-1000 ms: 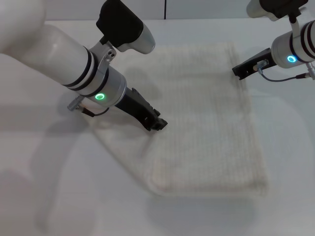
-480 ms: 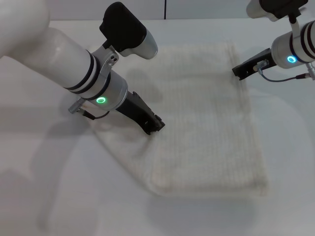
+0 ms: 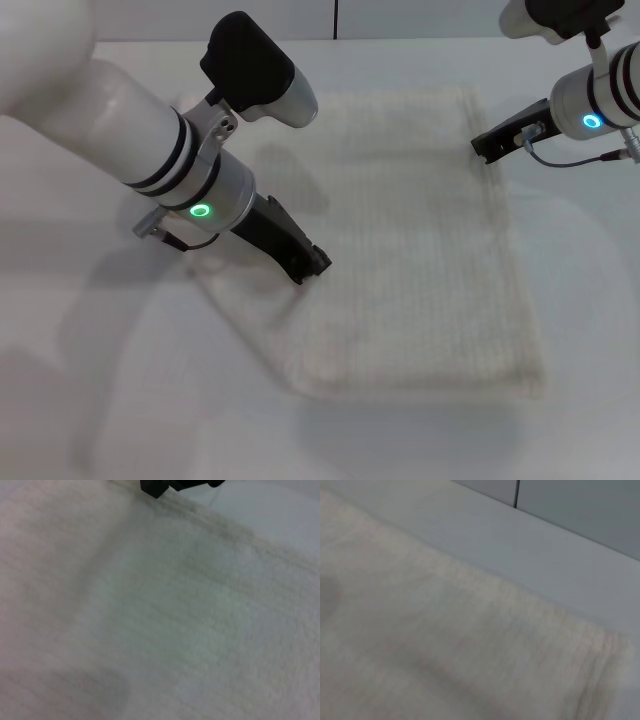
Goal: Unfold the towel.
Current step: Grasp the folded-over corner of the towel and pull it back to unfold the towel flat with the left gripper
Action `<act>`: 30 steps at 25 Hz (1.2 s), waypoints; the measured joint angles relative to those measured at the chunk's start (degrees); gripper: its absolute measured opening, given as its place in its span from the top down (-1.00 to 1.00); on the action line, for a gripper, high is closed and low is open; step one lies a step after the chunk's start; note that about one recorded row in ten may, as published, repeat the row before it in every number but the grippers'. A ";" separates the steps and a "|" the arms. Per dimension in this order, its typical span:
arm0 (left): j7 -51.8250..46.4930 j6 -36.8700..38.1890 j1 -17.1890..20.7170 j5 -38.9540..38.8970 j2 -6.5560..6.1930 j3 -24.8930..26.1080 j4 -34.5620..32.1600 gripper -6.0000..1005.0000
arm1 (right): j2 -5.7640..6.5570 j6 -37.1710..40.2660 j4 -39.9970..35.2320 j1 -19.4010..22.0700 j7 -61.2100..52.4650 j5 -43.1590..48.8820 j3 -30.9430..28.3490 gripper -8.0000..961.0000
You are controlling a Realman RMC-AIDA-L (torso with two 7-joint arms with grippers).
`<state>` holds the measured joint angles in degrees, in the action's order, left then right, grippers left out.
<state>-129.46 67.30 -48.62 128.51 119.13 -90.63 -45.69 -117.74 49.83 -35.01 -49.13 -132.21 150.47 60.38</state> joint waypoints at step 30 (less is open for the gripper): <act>1.11 11.83 10.04 3.28 -1.19 8.53 -14.33 0.92 | -0.30 0.00 0.26 0.19 0.02 0.00 -0.07 0.98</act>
<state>-128.36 79.13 -38.58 131.79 117.94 -82.10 -60.02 -118.04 49.83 -34.75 -48.94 -132.18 150.47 60.31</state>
